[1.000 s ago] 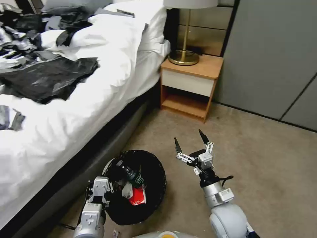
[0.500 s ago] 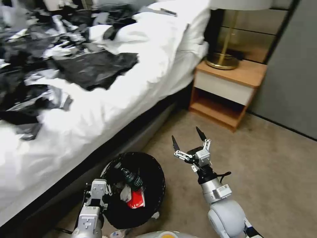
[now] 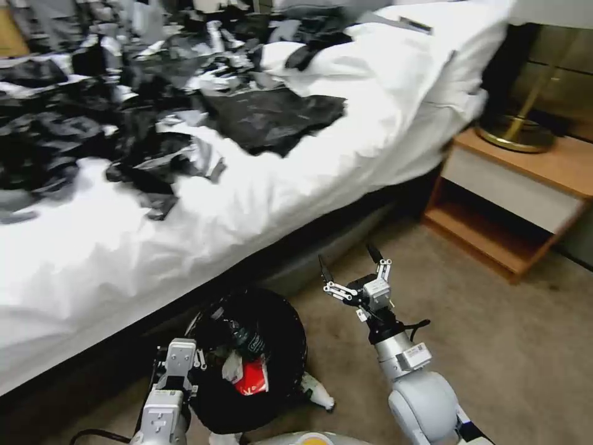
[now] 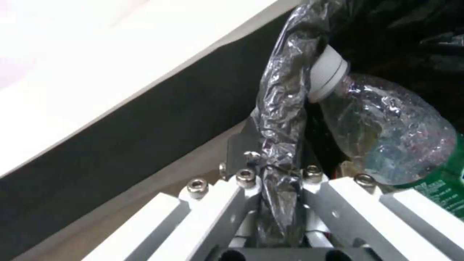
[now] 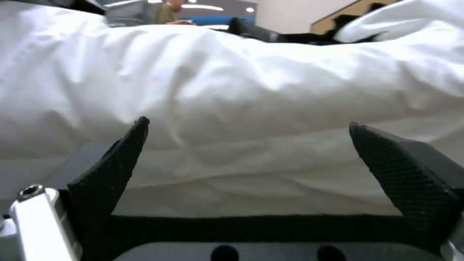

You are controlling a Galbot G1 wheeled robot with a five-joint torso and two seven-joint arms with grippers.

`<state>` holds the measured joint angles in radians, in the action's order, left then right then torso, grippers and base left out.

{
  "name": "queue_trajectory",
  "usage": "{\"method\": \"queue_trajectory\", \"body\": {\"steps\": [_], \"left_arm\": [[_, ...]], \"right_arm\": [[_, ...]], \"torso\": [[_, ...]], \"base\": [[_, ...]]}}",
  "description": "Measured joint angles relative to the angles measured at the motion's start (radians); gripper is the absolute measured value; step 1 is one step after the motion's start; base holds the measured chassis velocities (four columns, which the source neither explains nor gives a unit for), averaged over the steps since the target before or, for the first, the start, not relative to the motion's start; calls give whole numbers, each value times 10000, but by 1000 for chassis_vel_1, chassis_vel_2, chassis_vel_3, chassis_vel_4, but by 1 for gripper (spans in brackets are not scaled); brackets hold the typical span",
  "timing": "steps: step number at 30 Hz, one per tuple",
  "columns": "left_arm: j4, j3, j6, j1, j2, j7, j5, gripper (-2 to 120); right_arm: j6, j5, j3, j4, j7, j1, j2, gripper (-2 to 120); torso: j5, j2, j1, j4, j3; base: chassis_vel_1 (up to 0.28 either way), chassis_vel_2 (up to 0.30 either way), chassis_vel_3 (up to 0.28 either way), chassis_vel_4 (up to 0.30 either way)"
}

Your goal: Pick up the trash bin, then pick up the garbage from the floor and place it into the trash bin.

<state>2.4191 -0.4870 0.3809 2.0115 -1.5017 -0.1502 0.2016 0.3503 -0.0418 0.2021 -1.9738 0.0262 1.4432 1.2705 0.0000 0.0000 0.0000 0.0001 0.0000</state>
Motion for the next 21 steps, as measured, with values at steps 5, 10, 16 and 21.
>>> {"method": "queue_trajectory", "body": {"steps": [5,10,16,21], "left_arm": [[-6,15,-10,15,-17,6,-15,0],[-39,93,-10,38,-29,73,-132,0],[-88,236,-56,30,-53,104,-204,0],[-89,215,-85,26,-54,103,-206,0]], "right_arm": [[-165,-307,-88,-49,8,-18,0,100],[-245,-376,-143,-84,30,32,48,100],[-319,-407,-295,-122,40,79,198,100],[-379,-406,-325,-127,78,101,224,100]], "torso": [[0,0,0,0,0],[0,0,1,-2,0],[0,0,0,0,0],[0,0,0,2,0]], "base": [[112,125,133,134],[119,126,127,118],[129,129,123,139],[47,55,70,72]]}}
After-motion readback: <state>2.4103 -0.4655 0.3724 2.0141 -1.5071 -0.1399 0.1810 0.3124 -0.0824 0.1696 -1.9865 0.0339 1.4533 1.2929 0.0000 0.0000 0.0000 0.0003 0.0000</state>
